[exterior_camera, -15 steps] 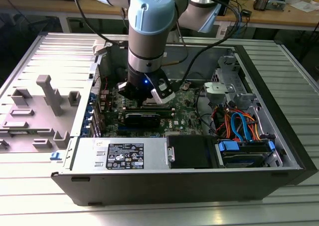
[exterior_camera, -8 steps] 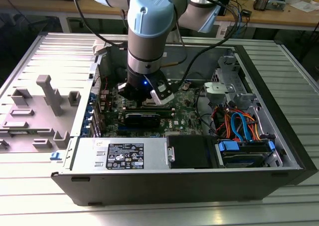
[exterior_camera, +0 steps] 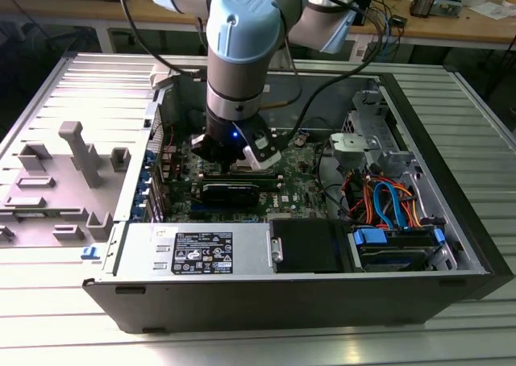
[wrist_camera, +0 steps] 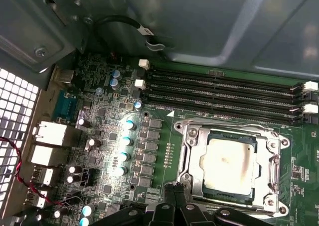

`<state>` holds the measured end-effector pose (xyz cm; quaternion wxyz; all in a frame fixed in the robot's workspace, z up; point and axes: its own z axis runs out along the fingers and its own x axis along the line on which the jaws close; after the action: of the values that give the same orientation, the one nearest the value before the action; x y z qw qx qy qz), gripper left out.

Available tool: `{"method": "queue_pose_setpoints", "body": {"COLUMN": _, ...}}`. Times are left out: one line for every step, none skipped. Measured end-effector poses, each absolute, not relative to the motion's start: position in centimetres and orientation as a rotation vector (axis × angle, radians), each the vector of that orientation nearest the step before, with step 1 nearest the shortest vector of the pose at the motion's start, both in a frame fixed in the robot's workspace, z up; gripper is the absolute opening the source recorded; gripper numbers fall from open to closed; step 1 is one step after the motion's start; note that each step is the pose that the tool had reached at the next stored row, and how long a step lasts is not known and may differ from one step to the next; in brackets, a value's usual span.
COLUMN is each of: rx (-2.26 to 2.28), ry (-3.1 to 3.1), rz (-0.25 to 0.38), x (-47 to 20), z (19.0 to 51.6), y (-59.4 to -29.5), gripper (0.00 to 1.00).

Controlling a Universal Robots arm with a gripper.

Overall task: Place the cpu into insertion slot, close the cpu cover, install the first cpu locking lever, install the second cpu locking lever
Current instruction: 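Install the second cpu locking lever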

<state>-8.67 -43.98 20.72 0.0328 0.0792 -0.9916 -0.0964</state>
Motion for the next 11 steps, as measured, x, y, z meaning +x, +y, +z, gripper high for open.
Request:
{"method": "queue_pose_setpoints", "body": {"rx": 0.244, "ry": -3.052, "rz": -0.296, "x": -8.67, "z": 20.67, "y": -43.98, "gripper": 0.11}}
{"method": "queue_pose_setpoints", "body": {"rx": 0.244, "ry": -3.052, "rz": -0.296, "x": -8.67, "z": 20.64, "y": -43.98, "gripper": 0.11}}
{"method": "queue_pose_setpoints", "body": {"rx": 0.244, "ry": -3.052, "rz": -0.296, "x": -8.68, "z": 20.61, "y": -43.97, "gripper": 0.11}}
{"method": "queue_pose_setpoints", "body": {"rx": 0.244, "ry": -3.052, "rz": -0.297, "x": -8.68, "z": 20.59, "y": -43.96, "gripper": 0.11}}
{"method": "queue_pose_setpoints", "body": {"rx": 0.244, "ry": -3.052, "rz": -0.297, "x": -8.69, "z": 20.56, "y": -43.95, "gripper": 0.11}}
{"method": "queue_pose_setpoints", "body": {"rx": 0.244, "ry": -3.052, "rz": -0.297, "x": -8.69, "z": 20.54, "y": -43.93, "gripper": 0.11}}
{"method": "queue_pose_setpoints", "body": {"rx": 0.244, "ry": -3.052, "rz": -0.297, "x": -8.69, "z": 20.52, "y": -43.91, "gripper": 0.11}}
{"method": "queue_pose_setpoints", "body": {"rx": 0.245, "ry": -3.052, "rz": -0.297, "x": -8.70, "z": 20.50, "y": -43.85, "gripper": 0.11}}
{"method": "queue_pose_setpoints", "body": {"rx": 0.246, "ry": -3.052, "rz": -0.298, "x": -8.70, "z": 20.45, "y": -43.77, "gripper": 0.11}}
{"method": "queue_pose_setpoints", "body": {"rx": 0.246, "ry": -3.051, "rz": -0.298, "x": -8.70, "z": 20.40, "y": -43.72, "gripper": 0.11}}
{"method": "queue_pose_setpoints", "body": {"rx": 0.247, "ry": -3.051, "rz": -0.297, "x": -8.69, "z": 20.37, "y": -43.69, "gripper": 0.11}}
